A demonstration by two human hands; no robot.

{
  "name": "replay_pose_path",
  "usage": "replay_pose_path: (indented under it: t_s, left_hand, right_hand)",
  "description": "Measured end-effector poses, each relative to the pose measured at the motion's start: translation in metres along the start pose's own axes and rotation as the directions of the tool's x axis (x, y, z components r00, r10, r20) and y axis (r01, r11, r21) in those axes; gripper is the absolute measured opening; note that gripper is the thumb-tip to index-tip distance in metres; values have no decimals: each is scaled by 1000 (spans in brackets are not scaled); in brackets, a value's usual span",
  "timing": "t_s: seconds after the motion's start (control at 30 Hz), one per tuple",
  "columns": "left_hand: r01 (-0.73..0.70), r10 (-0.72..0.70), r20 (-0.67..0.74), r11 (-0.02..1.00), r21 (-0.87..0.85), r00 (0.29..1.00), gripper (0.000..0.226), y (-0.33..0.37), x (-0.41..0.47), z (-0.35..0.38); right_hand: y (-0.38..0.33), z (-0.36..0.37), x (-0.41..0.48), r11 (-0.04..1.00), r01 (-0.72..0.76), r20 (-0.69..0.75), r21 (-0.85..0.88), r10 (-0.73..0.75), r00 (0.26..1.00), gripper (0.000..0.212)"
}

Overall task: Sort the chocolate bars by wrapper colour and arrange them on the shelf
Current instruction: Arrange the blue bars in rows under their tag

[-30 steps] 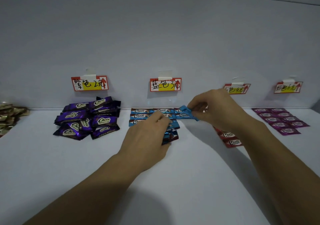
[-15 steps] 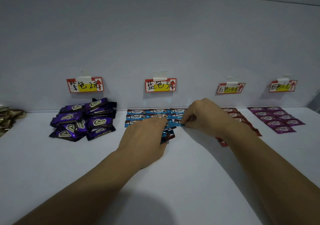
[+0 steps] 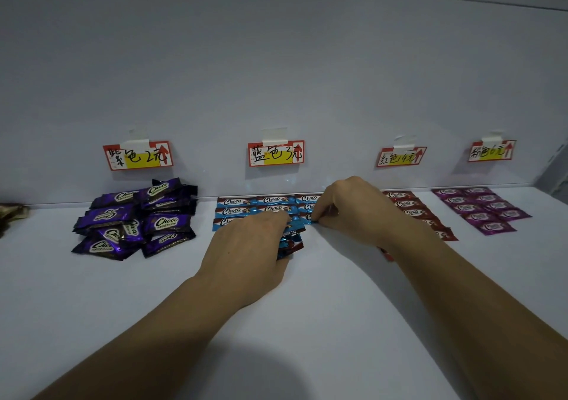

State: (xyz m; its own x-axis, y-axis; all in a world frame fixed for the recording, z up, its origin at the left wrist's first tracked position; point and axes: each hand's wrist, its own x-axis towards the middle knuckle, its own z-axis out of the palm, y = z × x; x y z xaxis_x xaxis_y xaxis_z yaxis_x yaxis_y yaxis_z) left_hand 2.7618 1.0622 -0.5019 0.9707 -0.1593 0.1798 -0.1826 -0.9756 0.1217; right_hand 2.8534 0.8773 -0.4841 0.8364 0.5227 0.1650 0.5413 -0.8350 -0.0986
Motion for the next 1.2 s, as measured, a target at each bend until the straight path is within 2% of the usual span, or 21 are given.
replay_pose_path:
  t_s: [0.3, 0.47, 0.53, 0.57, 0.6, 0.63, 0.67, 0.73, 0.77, 0.87, 1.0, 1.1, 1.2]
  left_hand:
    - [8, -8, 4, 1000, 2, 1000, 49, 1, -2, -1]
    - [-14, 13, -48, 999, -30, 999, 58, -4, -5, 5]
    - [7, -19, -94, 991, -134, 995, 56, -8, -4, 9]
    - [18, -59, -154, 966, -258, 986, 51, -11, -4, 11]
    - [27, -129, -213, 905, -425, 969, 43, -14, -4, 11]
    - [44, -219, -217, 792, -609, 951, 37, -18, -4, 9]
    - [65, -284, -155, 635, -770, 946, 34, -21, -4, 6]
    - [126, -264, 41, 314, -941, 964, 37, -25, -6, -2]
    - [140, -219, 90, 226, -964, 972, 42, -26, -7, -6]
    - [136, -149, 115, 134, -982, 982, 49, -29, -11, -14]
    - [157, -89, 143, 172, -973, 986, 49, -30, -14, -18]
    - [203, -78, 193, 153, -967, 978, 54, -31, -15, -20]
    - [248, -115, 238, 77, -966, 964, 52, -35, -13, -22]
  right_hand:
    - [-2, -4, 0, 1000, 8, 6, -20, -8, 1000, 18]
    - [7, -25, -5, 991, -60, -236, 115, 86, 968, 18]
    - [6, -27, -6, 978, -56, -276, 199, 111, 955, 17]
    - [3, -27, -7, 968, -46, -273, 248, 116, 955, 16]
    - [-2, -26, -8, 951, -32, -260, 308, 116, 959, 16]
    - [-9, -26, -10, 925, -6, -246, 381, 108, 963, 15]
    - [-17, -25, -11, 886, 33, -238, 462, 88, 967, 14]
    - [-32, -24, -13, 781, 111, -225, 615, 38, 974, 12]
    - [-39, -23, -14, 729, 134, -210, 671, 13, 978, 13]
    - [-52, -17, -17, 620, 160, -180, 768, -30, 983, 17]
    - [-56, -13, -17, 545, 130, -143, 828, -19, 990, 17]
    - [-56, -13, -16, 515, 102, -108, 851, -18, 994, 19]
    - [-55, -15, -15, 551, 92, -125, 829, 23, 992, 19]
